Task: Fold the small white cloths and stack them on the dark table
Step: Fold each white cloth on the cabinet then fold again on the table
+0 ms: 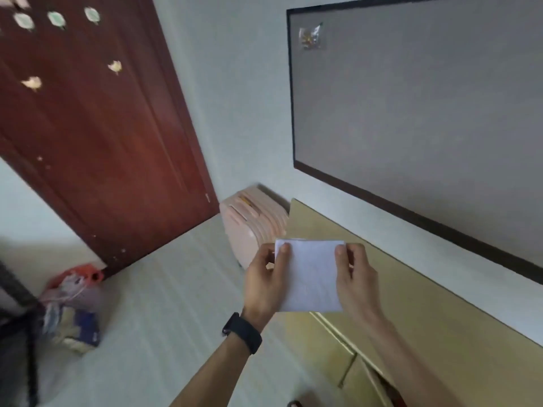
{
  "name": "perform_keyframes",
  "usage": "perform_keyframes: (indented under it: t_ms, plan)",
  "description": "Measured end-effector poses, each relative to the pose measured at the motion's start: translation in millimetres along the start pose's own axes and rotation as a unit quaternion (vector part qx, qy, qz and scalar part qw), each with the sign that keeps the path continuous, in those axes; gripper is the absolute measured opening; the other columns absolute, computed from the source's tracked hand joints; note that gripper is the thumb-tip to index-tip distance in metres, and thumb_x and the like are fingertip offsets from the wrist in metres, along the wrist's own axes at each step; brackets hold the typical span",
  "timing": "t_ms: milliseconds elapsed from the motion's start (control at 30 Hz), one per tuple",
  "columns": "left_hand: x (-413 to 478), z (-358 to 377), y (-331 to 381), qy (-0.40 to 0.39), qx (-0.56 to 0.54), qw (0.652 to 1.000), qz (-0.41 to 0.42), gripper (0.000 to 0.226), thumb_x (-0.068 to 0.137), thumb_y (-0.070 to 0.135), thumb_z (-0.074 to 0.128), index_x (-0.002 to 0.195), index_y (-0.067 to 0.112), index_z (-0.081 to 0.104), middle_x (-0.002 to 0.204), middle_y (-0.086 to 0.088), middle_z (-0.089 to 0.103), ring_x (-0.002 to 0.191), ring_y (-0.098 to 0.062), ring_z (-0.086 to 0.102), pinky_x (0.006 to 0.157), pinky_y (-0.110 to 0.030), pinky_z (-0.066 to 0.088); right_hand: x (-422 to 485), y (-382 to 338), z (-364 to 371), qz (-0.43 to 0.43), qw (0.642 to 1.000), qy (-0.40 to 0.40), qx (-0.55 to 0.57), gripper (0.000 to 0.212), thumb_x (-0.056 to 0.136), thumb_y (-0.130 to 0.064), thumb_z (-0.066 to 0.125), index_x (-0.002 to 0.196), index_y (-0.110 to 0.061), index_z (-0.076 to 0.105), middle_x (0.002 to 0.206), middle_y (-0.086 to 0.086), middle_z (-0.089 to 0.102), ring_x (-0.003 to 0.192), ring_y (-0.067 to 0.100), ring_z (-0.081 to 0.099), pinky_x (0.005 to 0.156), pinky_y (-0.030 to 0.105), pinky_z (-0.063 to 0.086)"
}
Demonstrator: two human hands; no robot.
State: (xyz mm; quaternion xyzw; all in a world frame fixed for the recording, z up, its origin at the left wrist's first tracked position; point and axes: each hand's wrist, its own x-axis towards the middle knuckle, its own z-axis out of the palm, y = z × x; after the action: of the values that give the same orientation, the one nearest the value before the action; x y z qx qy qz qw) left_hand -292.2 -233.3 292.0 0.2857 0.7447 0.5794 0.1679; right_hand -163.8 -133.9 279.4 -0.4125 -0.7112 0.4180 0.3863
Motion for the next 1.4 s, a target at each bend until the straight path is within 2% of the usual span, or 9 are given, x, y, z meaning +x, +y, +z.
perform_keyframes:
  t_ms: [100, 233, 300, 500, 667, 733, 833, 1100, 1400]
  plan:
    - [-31, -75, -32, 0.059, 0.01, 0.997, -0.051, 0.027, 0.096, 0.052, 0.053, 0.087, 0.028, 0.064, 0.08, 0.01, 0.067, 0.076, -0.007, 0.063, 0.068, -0.027, 0.049, -40, -19, 58, 0.005, 0.997, -0.08, 0.004, 0.022, 0.102, -0.035, 0.045, 0.098, -0.015, 0.053, 0.077, -0.015, 0.06, 0.07, 0.011, 0.055, 0.061, 0.032, 0.037]
    - [-78, -177, -64, 0.149, -0.012, 0.981, -0.121, 0.03, 0.095, 0.056, 0.052, 0.09, 0.029, 0.066, 0.082, 0.011, 0.068, 0.068, 0.001, 0.061, 0.058, -0.015, 0.044, -102, -56, 141, -0.027, 0.982, -0.186, 0.022, 0.02, 0.102, -0.032, 0.046, 0.092, -0.015, 0.053, 0.075, -0.009, 0.061, 0.068, 0.005, 0.055, 0.058, 0.022, 0.037]
    - [-104, -229, -79, 0.205, -0.028, 0.968, -0.139, 0.031, 0.095, 0.056, 0.052, 0.09, 0.029, 0.066, 0.078, 0.012, 0.066, 0.067, 0.0, 0.059, 0.062, -0.02, 0.045, -137, -80, 183, -0.044, 0.968, -0.244, 0.028, 0.022, 0.102, -0.033, 0.045, 0.09, -0.015, 0.051, 0.074, -0.006, 0.061, 0.07, 0.001, 0.057, 0.059, 0.013, 0.038]
    - [-186, -405, -127, 0.335, -0.072, 0.917, -0.203, 0.046, 0.091, 0.06, 0.054, 0.086, 0.016, 0.064, 0.074, 0.007, 0.057, 0.066, -0.008, 0.053, 0.061, -0.027, 0.043, -266, -168, 319, -0.061, 0.916, -0.394, 0.043, 0.025, 0.102, -0.036, 0.045, 0.09, -0.015, 0.052, 0.076, -0.005, 0.061, 0.068, 0.003, 0.055, 0.055, 0.011, 0.038]
    - [-270, -566, -168, 0.36, -0.173, 0.883, -0.246, 0.035, 0.091, 0.044, 0.065, 0.101, 0.01, 0.066, 0.088, -0.003, 0.068, 0.074, -0.016, 0.063, 0.063, -0.033, 0.049, -393, -231, 435, -0.025, 0.841, -0.535, 0.076, 0.021, 0.099, -0.039, 0.052, 0.09, -0.02, 0.054, 0.079, -0.01, 0.06, 0.073, 0.011, 0.055, 0.06, 0.024, 0.038]
    - [-303, -624, -180, 0.366, -0.19, 0.875, -0.254, 0.033, 0.082, 0.036, 0.071, 0.106, 0.013, 0.065, 0.094, -0.004, 0.071, 0.078, -0.016, 0.066, 0.064, -0.032, 0.052, -442, -254, 473, -0.013, 0.798, -0.596, 0.084, 0.021, 0.089, -0.038, 0.067, 0.094, -0.021, 0.056, 0.076, -0.01, 0.06, 0.073, 0.014, 0.057, 0.064, 0.026, 0.04]
    - [-346, -700, -195, 0.392, -0.194, 0.86, -0.262, 0.027, 0.084, 0.022, 0.072, 0.109, 0.016, 0.063, 0.093, -0.002, 0.072, 0.079, -0.015, 0.069, 0.062, -0.031, 0.053, -505, -285, 522, 0.004, 0.738, -0.667, 0.097, 0.04, 0.069, -0.031, 0.073, 0.106, -0.023, 0.06, 0.095, 0.0, 0.071, 0.085, 0.021, 0.069, 0.074, 0.039, 0.053]
    - [-397, -858, -251, 0.443, -0.211, 0.825, -0.28, 0.028, 0.088, 0.013, 0.072, 0.114, 0.016, 0.063, 0.091, -0.004, 0.071, 0.083, -0.02, 0.071, 0.064, -0.034, 0.056, -612, -349, 657, -0.01, 0.663, -0.744, 0.087, 0.035, 0.077, -0.023, 0.078, 0.108, -0.029, 0.061, 0.099, 0.007, 0.069, 0.087, 0.026, 0.069, 0.063, 0.04, 0.056]
    - [-354, -1034, -315, 0.49, -0.22, 0.794, -0.283, 0.032, 0.087, 0.015, 0.074, 0.117, 0.017, 0.062, 0.104, -0.01, 0.073, 0.088, -0.022, 0.071, 0.071, -0.038, 0.059, -662, -422, 855, -0.031, 0.599, -0.796, 0.082, 0.033, 0.086, -0.017, 0.075, 0.112, -0.031, 0.061, 0.106, 0.006, 0.066, 0.093, 0.024, 0.069, 0.064, 0.039, 0.061]
